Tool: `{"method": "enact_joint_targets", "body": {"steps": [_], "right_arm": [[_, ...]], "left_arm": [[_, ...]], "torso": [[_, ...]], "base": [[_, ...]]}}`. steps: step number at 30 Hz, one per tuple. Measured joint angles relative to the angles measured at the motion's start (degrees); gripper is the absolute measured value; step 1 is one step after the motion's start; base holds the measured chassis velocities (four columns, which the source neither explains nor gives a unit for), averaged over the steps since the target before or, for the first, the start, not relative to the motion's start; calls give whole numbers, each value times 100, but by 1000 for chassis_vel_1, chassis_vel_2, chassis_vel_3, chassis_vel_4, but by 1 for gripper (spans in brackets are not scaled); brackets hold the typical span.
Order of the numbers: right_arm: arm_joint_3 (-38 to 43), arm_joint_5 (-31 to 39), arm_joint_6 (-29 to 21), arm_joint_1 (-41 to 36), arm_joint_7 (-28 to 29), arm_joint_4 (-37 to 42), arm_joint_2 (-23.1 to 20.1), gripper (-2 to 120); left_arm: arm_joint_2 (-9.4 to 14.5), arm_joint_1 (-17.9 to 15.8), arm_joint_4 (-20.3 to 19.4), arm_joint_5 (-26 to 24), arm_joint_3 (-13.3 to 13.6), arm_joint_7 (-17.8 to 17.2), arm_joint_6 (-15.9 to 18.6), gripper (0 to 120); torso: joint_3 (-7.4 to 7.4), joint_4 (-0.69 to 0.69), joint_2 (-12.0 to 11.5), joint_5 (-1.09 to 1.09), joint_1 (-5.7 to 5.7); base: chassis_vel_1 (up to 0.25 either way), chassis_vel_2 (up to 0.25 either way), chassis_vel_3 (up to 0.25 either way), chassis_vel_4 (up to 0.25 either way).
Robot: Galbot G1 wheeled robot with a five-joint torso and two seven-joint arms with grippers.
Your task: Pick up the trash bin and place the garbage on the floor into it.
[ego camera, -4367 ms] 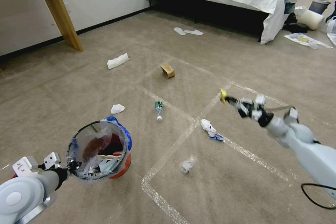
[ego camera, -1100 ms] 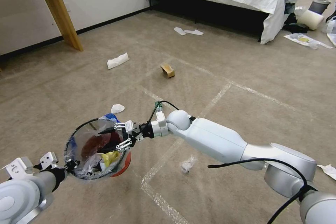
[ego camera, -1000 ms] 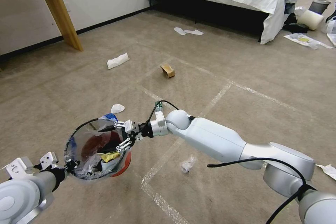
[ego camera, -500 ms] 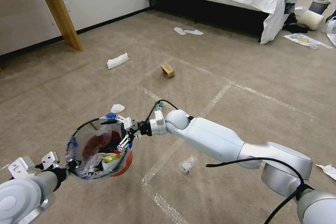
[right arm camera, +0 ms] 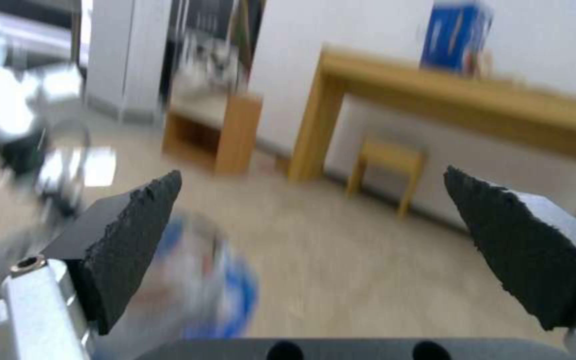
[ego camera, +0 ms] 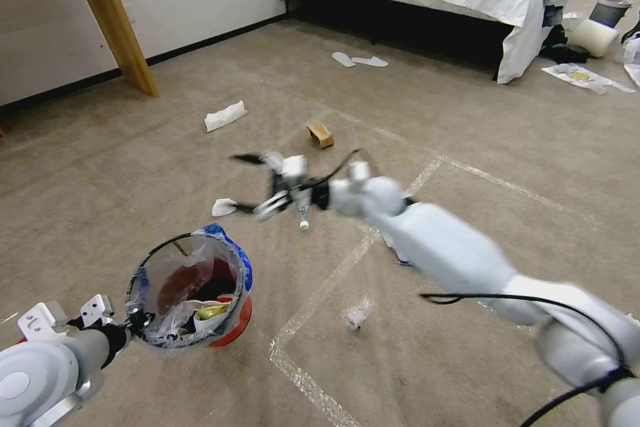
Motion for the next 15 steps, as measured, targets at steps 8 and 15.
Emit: {"method": "enact_joint_targets", "body": {"steps": [8,15], "right_arm": [[-516,-265,20,161,-942,-1289,-415,100],[-558,-934,124,81,-1603,-2376,-183,100]], "left_arm": [[-103,-54,71,184,81,106,-8,0],[-112,-50,32,211,111,120,-2,0]], "torso": [[0,3,0,0,0],[0,4,0,-2,0]], "base": [[0,0,0,0],[0,0,0,0]]}}
